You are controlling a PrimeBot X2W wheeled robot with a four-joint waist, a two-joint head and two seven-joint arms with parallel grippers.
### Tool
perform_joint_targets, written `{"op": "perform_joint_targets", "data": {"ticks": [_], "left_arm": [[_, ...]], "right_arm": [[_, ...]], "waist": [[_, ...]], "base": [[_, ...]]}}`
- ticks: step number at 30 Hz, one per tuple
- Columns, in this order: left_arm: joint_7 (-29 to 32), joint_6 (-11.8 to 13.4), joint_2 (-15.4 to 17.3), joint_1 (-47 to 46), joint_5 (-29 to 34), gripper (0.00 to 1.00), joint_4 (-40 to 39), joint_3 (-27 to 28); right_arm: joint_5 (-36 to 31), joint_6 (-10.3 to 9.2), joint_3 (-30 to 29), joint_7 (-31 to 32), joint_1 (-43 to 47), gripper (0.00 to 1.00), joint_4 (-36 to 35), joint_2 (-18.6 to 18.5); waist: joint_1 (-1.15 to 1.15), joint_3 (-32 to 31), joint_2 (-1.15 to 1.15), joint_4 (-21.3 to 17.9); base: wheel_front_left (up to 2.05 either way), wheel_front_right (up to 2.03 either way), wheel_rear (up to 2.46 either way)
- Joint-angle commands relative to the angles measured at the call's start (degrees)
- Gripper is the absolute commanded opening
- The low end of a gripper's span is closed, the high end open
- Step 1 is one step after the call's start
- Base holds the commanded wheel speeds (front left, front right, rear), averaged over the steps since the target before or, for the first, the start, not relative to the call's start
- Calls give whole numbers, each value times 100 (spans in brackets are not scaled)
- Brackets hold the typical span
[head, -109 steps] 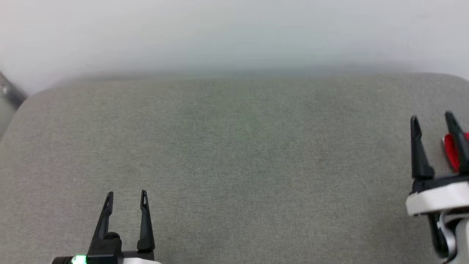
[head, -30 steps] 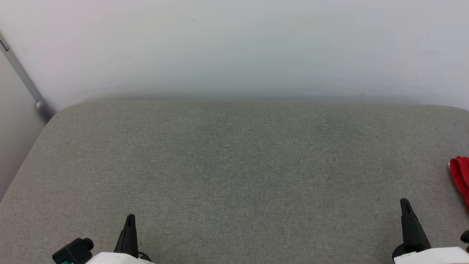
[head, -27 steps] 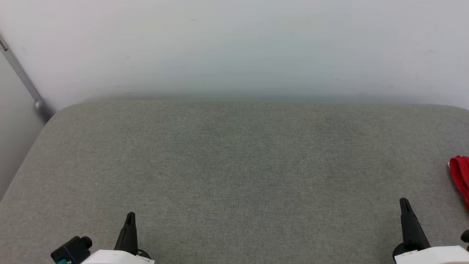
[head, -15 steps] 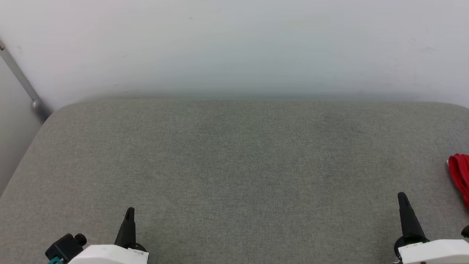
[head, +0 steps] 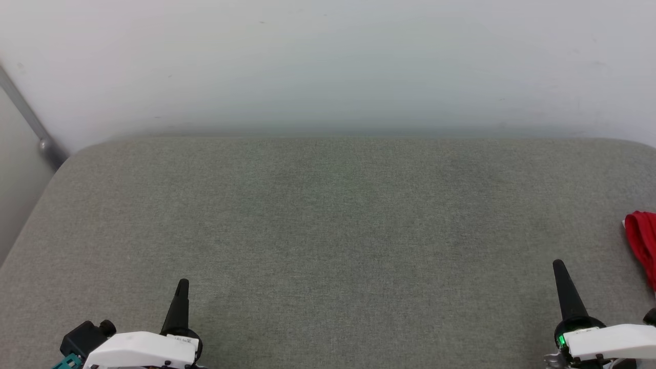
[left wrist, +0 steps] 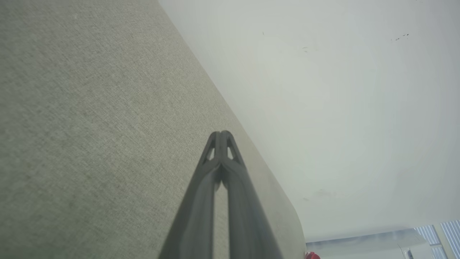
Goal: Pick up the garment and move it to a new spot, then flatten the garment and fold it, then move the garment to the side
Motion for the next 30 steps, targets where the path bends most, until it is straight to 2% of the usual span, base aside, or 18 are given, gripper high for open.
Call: {"op": "perform_joint_targets", "data": {"ticks": [1,30], "left_arm": [[48,-39,8,-147,-149,0,-21,46],[445,-257,-15,-480,-1784,0,149,239]], "right_arm": [[161,-1,-7,32,-178,0,-13,5],[1701,-3,-15,425,-516,0,220,9]], "waist": [[0,4,0,-4],[0,99,0,-96]], "base": [[0,0,0],[0,0,0]]}}
